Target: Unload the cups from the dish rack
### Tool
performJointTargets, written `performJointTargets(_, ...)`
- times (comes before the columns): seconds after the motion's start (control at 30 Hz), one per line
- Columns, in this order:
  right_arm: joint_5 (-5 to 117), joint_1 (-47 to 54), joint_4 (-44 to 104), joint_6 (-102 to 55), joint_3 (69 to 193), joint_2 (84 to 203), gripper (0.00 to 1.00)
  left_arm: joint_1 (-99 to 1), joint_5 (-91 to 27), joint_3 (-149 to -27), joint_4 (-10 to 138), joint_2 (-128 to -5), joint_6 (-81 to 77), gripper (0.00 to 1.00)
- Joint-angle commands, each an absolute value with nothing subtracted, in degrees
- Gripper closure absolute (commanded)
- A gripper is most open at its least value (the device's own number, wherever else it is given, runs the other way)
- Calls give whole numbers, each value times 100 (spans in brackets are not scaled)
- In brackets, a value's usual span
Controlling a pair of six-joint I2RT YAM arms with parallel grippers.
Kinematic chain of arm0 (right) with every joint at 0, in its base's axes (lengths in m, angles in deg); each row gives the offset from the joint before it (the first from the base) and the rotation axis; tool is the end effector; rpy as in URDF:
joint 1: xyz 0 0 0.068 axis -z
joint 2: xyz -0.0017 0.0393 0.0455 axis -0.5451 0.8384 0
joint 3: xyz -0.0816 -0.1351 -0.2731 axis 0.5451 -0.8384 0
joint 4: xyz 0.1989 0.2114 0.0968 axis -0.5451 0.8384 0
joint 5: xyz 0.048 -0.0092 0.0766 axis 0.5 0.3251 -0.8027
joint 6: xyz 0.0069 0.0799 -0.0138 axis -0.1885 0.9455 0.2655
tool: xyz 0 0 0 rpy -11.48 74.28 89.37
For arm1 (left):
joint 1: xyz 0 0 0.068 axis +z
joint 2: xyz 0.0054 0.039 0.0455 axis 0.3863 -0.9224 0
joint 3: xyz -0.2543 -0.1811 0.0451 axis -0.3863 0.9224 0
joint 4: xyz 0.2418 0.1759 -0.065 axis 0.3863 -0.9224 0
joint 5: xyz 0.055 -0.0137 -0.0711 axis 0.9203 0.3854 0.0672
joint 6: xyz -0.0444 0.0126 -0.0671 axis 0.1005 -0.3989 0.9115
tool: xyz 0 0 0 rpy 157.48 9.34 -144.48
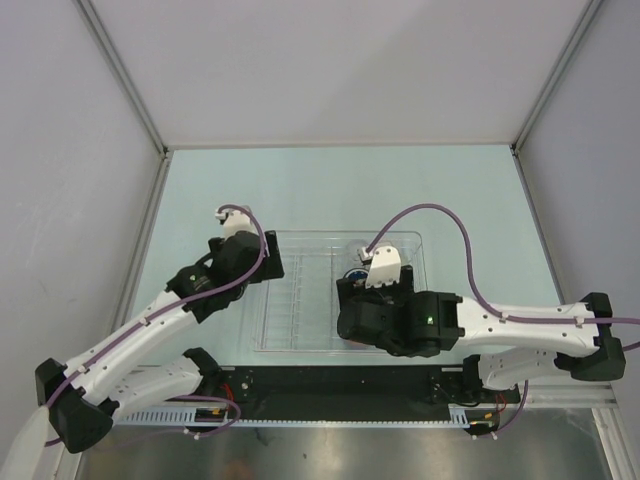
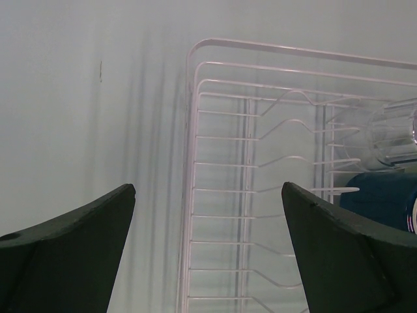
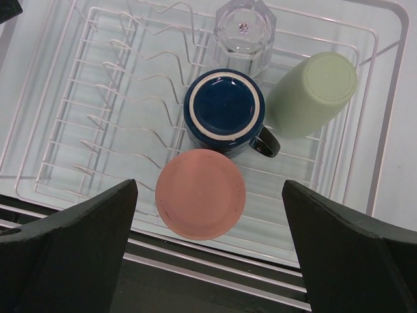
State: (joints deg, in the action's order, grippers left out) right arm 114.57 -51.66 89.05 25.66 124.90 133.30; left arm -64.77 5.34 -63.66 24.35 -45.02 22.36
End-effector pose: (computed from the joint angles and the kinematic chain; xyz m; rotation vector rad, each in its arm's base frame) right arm 0.0795 0.2632 0.3553 -0.2715 2.1410 0.1821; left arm 0.1956 -0.1297 0.2995 -0.1369 2.2098 -0.1546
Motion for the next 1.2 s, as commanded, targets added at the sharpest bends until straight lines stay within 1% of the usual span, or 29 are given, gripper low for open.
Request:
performJointTargets(0.0, 11587, -5222, 8932, 2995, 12366, 13493, 0, -6526, 465, -6323, 2486, -4448, 2377, 0)
performJointTargets(0.4, 11191, -5179, 8264, 2872, 11952, 13862, 0, -6553, 439, -6199, 2504, -4501, 2439, 0)
performJointTargets(0.6, 11042, -5020, 8035, 2775, 11750, 13828, 0, -6562, 421, -6147, 2548, -4553, 2448, 0)
performJointTargets(0.7, 11024, -4932, 7956, 2740, 11636, 13723, 7, -6562, 421, -6138, 2574, -4588, 2439, 0)
performJointTargets(0.73, 11024, -4915, 7947, 2731, 11610, 13696, 16, -6562, 421, -6147, 2583, -4597, 2448, 0)
performJointTargets(0.8, 11041, -4897, 7938, 2731, 11566, 13617, 25, -6562, 403, -6129, 2592, -4615, 2448, 0)
performJointTargets(0.83, 11050, -4897, 7929, 2740, 11557, 13599, 33, -6562, 403, -6129, 2600, -4624, 2448, 0)
performJointTargets(0.87, 11050, -4897, 7938, 2749, 11548, 13582, 36, -6562, 395, -6129, 2609, -4641, 2456, 0)
performJointTargets(0.9, 11059, -4906, 7938, 2749, 11548, 13564, 42, -6562, 395, -6120, 2618, -4650, 2456, 0)
performJointTargets(0.97, 11076, -4932, 7990, 2740, 11565, 13573, 44, -6562, 377, -6129, 2627, -4659, 2465, 0)
performJointTargets(1.03, 11111, -4950, 8035, 2802, 11601, 13590, 51, -6570, 368, -6129, 2636, -4668, 2465, 0)
performJointTargets(1.07, 11155, -4993, 8096, 2819, 11618, 13582, 57, -6562, 368, -6138, 2636, -4668, 2465, 0)
performJointTargets(1.1, 11182, -5003, 8122, 2837, 11670, 13590, 73, -6562, 368, -6138, 2636, -4668, 2465, 0)
performJointTargets(1.17, 11261, -5029, 8236, 2863, 11741, 13582, 90, -6570, 386, -6147, 2636, -4659, 2457, 0)
